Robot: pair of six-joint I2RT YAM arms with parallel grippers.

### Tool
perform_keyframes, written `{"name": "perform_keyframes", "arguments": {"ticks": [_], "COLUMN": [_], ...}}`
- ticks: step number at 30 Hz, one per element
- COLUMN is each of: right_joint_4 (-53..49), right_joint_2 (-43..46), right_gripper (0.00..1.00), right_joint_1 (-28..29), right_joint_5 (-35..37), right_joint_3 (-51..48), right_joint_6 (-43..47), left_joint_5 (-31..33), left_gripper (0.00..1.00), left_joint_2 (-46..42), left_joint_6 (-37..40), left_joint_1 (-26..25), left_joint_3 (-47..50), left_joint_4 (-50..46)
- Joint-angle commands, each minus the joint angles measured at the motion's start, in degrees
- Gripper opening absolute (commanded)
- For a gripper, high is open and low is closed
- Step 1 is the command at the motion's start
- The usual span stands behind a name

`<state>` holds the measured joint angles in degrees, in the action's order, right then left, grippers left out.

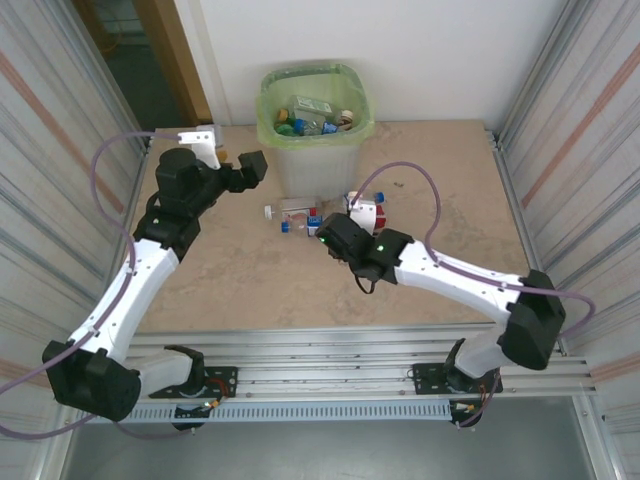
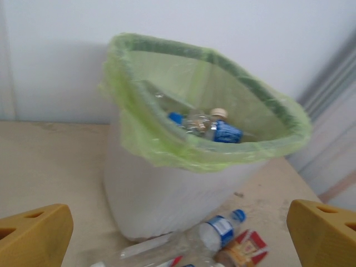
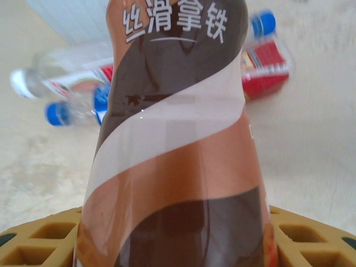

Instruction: Put the plastic bottles in the bin

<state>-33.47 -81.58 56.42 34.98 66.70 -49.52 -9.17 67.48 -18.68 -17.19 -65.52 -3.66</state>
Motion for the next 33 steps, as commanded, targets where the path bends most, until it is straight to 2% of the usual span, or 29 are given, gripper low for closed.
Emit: {"name": "perform_keyframes", "arguments": {"ticks": [1,7,12,17,23,28,33], "right_joint_4": [11.5,23.8,30.0,34.1,35.4,36.2,37.4], "right_joint_2": [4.3,8.6,9.6,9.5,7.8,6.7,6.1], "right_gripper": [0.28,0.28,0.27,0.28,0.29,0.29,0.31], "right_joint_1": [1.2,2.5,2.7,2.7,2.7,2.7,2.5], "right_joint_5": [5.2,4.6,2.3,0.7,0.3,0.4,0.5], "right_joint_3": [-2.8,-5.6,-5.7,-5.2,-3.1,-2.1,-1.5], "right_joint_6": [12.6,26.6,32.6,36.3,39.5,40.9,42.0], "left_joint_5": [-7.8,-20.0,-23.8,-28.2,-31.4,-32.7,-33.3], "left_gripper": [0.99,0.98,0.96,0.91,0.79,0.63,0.41], "left_joint_2": [0.2,4.6,8.3,12.2,15.7,17.2,17.6], "left_joint_6": [1.0,0.9,1.4,0.7,-0.1,-0.5,-0.2], "left_joint_1": [-1.4,-4.8,-8.6,-10.2,-11.3,-11.5,-11.5], "left_joint_3": [-4.6,-11.2,-14.9,-18.3,-20.6,-21.4,-21.8], "left_joint_4": [-1.5,-3.4,-4.1,-5.1,-5.5,-5.6,-5.9]}}
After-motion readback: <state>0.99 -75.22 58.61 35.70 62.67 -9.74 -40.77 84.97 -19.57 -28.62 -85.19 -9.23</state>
